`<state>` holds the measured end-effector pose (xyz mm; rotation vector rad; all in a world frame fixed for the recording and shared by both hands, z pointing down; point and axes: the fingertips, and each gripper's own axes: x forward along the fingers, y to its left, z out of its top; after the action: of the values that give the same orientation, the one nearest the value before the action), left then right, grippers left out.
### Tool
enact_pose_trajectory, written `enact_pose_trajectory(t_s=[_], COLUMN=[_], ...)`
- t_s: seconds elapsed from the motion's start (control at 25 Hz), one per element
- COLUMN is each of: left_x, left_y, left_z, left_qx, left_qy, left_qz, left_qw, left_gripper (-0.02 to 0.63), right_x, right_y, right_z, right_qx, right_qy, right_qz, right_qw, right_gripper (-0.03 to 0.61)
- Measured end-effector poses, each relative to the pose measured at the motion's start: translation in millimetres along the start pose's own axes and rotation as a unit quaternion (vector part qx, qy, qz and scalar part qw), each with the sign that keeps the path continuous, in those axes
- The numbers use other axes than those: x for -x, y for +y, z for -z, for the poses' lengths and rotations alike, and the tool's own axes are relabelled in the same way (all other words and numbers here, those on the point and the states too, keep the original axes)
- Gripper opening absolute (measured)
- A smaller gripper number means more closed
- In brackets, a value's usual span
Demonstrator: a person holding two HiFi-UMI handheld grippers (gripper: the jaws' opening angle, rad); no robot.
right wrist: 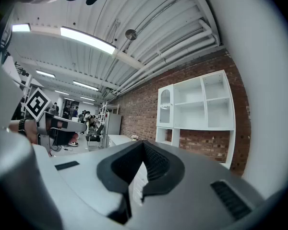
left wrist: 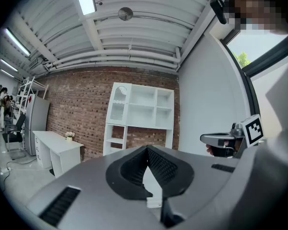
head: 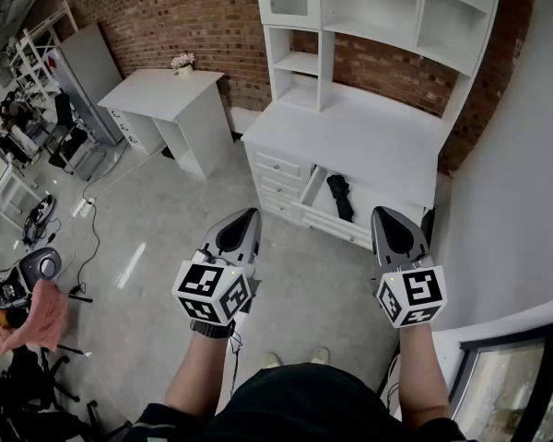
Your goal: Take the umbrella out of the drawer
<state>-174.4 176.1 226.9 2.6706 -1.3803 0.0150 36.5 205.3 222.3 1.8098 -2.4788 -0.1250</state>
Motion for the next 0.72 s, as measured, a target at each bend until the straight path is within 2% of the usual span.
enact_pose_trajectory(t_s=[0.32,0.52,0.72], left_x=[3,3,-2], left_y=[-7,-13,-18], left_z=[-1,-3,-7], left_qx=[0.001,-0.002,-0.007], left_qy=[-0.002,0.0,-0.005], left_qz=[-0.004,-0.006,-0.005], left_qw=[1.0,1.0,0.9999], left_gripper=[0.006,0.006,0.006], right_x=[9,14,15], right_y=[-1,-2,-9], right_z=[-3,-8,-9], right_qx=[0.001,-0.026,-0.026], right_qy=[-0.001,-0.014,-0.02], right_qz=[-0.006,-0.026,-0.028], right_qw=[1.0,0.999,0.999], right_gripper=[0.003,0.003,0.003])
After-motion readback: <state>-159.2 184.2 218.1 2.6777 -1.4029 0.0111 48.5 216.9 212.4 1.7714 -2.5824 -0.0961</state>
